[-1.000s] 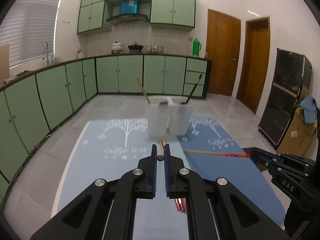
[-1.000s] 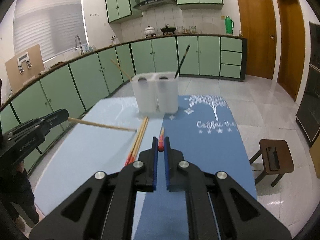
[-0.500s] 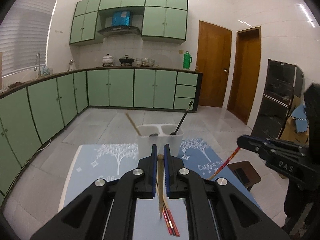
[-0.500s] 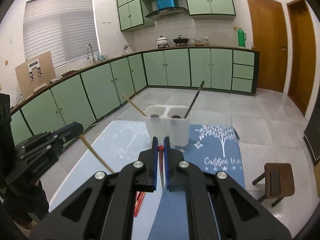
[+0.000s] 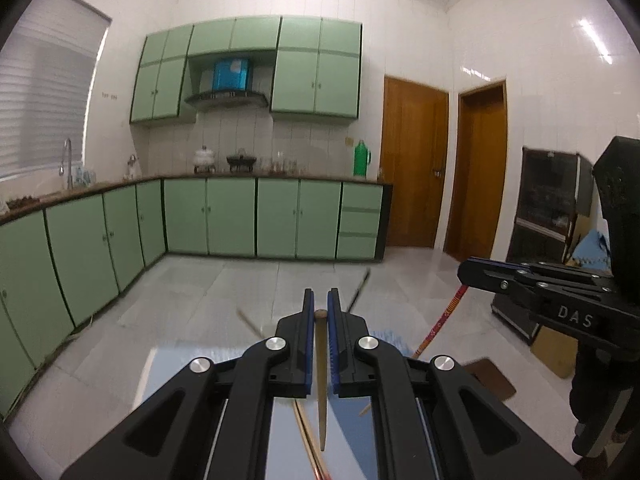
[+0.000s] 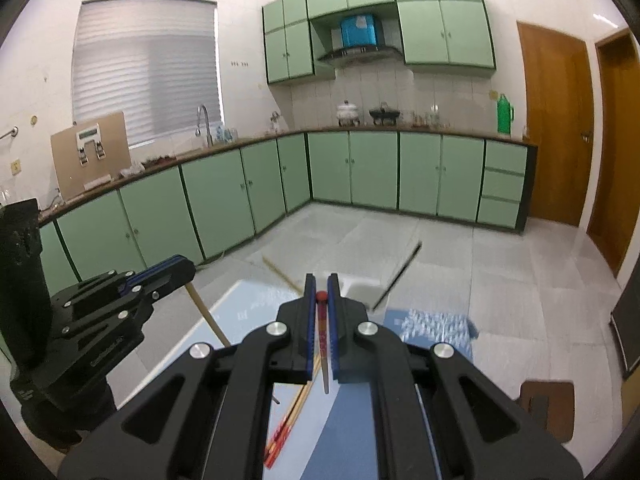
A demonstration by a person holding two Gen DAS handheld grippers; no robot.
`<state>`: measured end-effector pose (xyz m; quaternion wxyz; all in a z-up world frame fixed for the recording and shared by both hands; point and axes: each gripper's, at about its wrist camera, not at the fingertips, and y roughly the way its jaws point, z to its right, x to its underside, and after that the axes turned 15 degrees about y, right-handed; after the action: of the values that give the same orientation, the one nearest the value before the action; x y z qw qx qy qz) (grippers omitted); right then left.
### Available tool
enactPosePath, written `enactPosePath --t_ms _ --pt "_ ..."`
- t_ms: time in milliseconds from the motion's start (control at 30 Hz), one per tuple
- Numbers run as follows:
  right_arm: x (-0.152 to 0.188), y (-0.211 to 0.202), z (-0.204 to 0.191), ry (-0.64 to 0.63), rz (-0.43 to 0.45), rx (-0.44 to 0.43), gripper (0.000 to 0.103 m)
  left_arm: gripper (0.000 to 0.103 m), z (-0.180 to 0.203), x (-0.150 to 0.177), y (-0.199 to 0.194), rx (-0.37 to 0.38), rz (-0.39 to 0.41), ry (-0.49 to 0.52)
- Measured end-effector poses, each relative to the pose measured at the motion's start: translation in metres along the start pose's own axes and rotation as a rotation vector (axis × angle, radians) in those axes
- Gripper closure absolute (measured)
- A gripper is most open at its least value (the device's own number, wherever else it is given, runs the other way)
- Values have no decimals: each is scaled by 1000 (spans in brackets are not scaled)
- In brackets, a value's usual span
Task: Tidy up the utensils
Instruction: 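Carry both chopsticks to the white holder and lower them in, then open both grippers above the holder and withdraw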
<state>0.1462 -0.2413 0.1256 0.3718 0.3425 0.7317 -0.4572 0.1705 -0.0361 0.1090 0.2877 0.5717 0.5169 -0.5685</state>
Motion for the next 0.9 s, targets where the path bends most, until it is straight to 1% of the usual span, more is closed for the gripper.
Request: enactPosePath --t_ms 67,133,233,333,433,533,633,733,900 --pt "-18 -1 -2 -9 24 -11 98 97 -6 -18 5 -6 37 0" --pt "-35 1 -2 -21 52 -4 98 97 -12 -36 13 -17 70 2" --pt "-61 11 2 -20 83 -3 98 97 -16 -60 25 -38 114 13" --pt "-84 27 7 -16 108 0 98 97 -20 -75 40 -48 140 22" --pt "-102 46 15 -11 125 6 98 97 -23 -83 65 -61 148 33" --pt "-111 70 23 -12 131 19 98 97 -24 -79 89 -71 140 41" --pt "-113 96 33 -4 120 26 98 97 -28 -69 108 -77 122 41" --pt "-107 120 40 0 103 34 98 97 -30 -57 132 -70 96 36" --pt "-96 153 52 7 78 43 98 97 -33 -39 158 -66 59 33"
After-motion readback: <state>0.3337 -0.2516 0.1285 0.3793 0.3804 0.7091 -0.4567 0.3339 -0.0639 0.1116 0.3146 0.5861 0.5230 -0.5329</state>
